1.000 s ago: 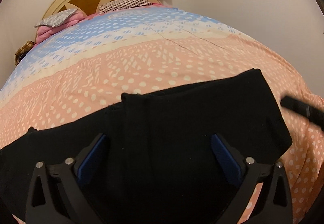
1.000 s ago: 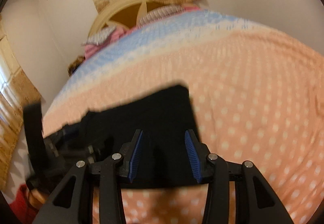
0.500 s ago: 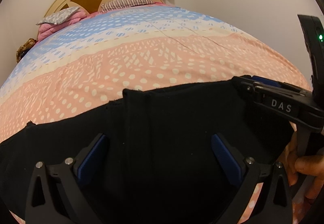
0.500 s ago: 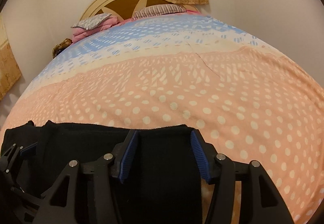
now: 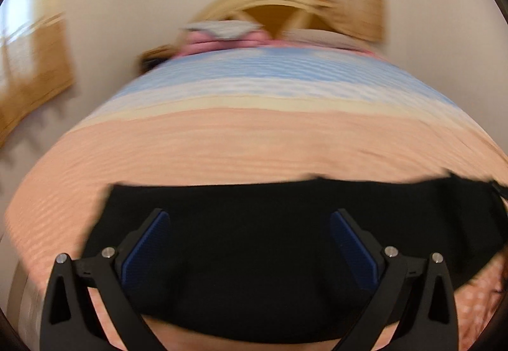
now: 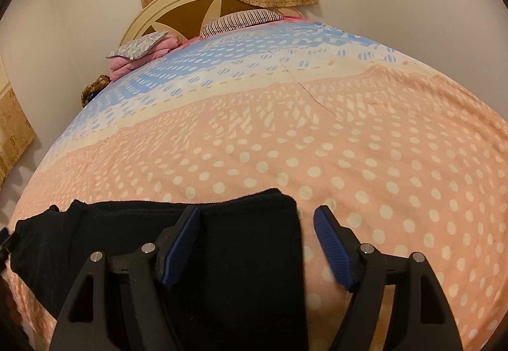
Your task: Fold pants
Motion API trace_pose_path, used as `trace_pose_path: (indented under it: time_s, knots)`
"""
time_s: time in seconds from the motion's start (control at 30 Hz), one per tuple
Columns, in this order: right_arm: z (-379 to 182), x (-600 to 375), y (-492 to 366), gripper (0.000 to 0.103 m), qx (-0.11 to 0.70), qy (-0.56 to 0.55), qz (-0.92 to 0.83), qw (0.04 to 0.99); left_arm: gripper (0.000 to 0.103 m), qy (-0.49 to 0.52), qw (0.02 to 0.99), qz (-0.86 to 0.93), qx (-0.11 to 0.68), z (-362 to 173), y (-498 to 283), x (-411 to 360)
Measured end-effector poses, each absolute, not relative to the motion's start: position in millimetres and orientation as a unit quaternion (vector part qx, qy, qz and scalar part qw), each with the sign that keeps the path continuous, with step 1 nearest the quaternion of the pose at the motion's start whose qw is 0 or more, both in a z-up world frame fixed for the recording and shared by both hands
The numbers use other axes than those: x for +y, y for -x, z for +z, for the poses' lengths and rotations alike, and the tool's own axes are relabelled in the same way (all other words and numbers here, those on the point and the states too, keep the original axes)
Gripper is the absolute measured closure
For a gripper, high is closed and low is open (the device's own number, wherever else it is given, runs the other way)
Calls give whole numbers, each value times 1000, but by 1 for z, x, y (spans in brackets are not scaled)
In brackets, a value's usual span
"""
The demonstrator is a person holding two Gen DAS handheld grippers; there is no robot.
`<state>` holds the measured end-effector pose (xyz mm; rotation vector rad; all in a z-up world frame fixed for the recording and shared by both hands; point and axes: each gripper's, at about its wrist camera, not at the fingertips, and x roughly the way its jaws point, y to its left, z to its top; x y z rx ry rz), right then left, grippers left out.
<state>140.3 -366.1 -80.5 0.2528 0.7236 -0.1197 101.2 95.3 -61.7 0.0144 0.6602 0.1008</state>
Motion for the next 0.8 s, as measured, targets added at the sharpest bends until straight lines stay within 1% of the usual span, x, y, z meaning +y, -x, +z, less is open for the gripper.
trace_pose_path:
  time_s: [0.07, 0.17, 0.3, 0.43, 0.5, 0.6, 0.7, 0.8]
  knots:
    - [-80, -365, -140, 28, 352, -122, -59, 926, 0, 11, 940, 114, 322, -60, -102, 137]
    - [-80, -364, -140, 28, 352, -120, -61, 926, 0, 35, 928, 174, 326, -65, -104, 176]
    - [-81, -363, -140, 28, 351, -116, -66, 927, 0, 86, 915, 205, 337, -79, -101, 209]
    - [-81, -363, -140, 28, 351, -117, -66, 927, 1, 152, 909, 186, 342, -90, -96, 219]
    - [-81, -363, -140, 28, 351, -116, -66, 927, 1, 166, 906, 176, 346, -97, -96, 217]
    - [-81, -364, -140, 27, 351, -116, -66, 927, 2, 174, 896, 175, 369, -110, -102, 216]
    - [-81, -363, -140, 27, 351, -116, -66, 927, 2, 214, 879, 164, 393, -125, -104, 220]
    - [-81, -363, -140, 27, 351, -116, -66, 927, 2, 193, 882, 170, 394, -122, -104, 212]
